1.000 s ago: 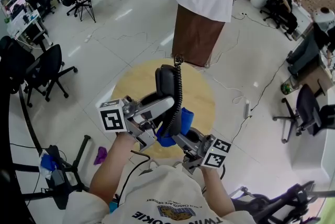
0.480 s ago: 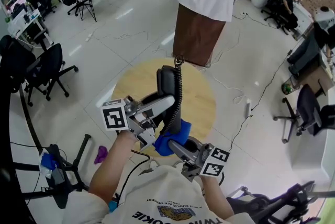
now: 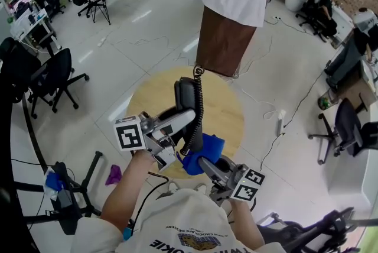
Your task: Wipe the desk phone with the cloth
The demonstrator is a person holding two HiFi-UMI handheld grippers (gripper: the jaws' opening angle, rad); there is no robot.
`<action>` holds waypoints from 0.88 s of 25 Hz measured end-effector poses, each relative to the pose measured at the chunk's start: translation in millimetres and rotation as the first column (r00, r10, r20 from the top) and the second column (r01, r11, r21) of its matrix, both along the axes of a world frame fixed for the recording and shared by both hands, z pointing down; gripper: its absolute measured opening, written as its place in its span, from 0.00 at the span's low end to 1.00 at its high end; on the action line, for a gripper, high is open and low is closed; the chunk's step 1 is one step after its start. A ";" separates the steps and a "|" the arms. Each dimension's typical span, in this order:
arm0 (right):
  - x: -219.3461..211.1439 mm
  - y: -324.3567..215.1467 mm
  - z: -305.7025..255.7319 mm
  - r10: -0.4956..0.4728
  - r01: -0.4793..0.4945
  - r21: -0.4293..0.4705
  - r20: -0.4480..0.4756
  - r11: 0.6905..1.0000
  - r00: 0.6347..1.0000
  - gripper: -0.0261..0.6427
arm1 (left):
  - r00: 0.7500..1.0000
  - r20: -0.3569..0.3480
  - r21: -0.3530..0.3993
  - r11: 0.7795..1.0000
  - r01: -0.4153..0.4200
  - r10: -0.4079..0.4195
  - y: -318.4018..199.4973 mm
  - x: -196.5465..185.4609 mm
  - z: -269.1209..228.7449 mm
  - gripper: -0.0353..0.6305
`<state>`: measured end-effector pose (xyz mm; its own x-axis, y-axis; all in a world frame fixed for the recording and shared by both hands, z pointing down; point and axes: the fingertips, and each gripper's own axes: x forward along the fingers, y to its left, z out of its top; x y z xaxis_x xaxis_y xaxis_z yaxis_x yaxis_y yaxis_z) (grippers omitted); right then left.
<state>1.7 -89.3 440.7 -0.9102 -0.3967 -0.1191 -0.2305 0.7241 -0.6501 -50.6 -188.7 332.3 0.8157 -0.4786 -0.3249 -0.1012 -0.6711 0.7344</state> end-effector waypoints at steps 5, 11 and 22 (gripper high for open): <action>23.1 -18.4 -1.5 0.136 -0.136 0.003 -0.043 0.991 0.990 0.13 | 0.994 0.064 -0.004 0.996 0.087 -0.087 -1.0 -13.7 11.4 0.43; 39.7 -32.5 -25.9 0.277 -0.266 0.105 -0.104 0.958 0.955 0.13 | 0.951 0.265 -0.104 0.976 0.190 -0.157 -3.9 -22.2 75.0 0.43; 31.9 -32.6 -36.0 0.267 -0.253 0.123 -0.112 0.960 0.957 0.13 | 0.748 0.659 -0.278 0.897 0.344 -0.082 -6.8 -17.0 227.9 0.43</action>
<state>33.6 -121.9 404.7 -0.7874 -0.6131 -0.0642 -0.4952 0.6912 -0.5263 -67.6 -195.5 560.2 0.6301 -0.6373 0.4437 -0.7236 -0.2745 0.6333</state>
